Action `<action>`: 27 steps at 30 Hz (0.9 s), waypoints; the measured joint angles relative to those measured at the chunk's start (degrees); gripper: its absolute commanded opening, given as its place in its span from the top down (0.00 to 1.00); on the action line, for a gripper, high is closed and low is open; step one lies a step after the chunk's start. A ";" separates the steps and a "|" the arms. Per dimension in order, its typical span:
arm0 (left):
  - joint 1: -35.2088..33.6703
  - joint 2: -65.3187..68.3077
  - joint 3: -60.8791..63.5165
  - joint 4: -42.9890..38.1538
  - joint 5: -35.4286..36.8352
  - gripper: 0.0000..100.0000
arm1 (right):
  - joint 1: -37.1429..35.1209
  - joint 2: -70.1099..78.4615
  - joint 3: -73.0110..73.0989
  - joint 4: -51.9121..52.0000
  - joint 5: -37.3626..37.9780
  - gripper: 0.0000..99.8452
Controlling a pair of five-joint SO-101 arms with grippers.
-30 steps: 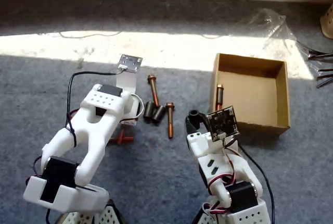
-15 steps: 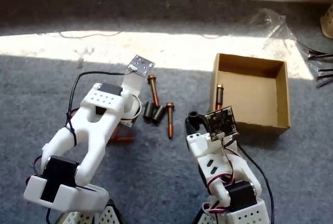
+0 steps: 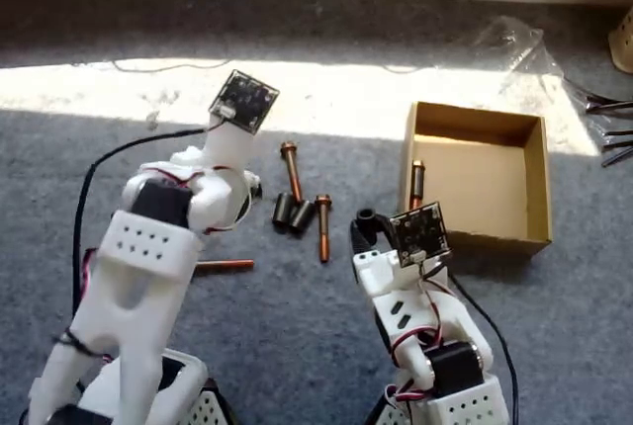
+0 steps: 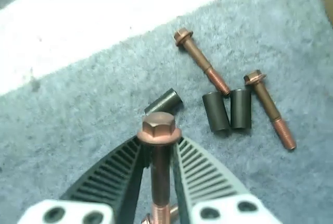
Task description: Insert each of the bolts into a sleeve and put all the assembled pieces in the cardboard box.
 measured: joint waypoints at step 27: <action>-0.18 -36.40 7.30 -1.93 0.00 0.99 | -18.73 0.09 3.43 -25.58 0.00 1.00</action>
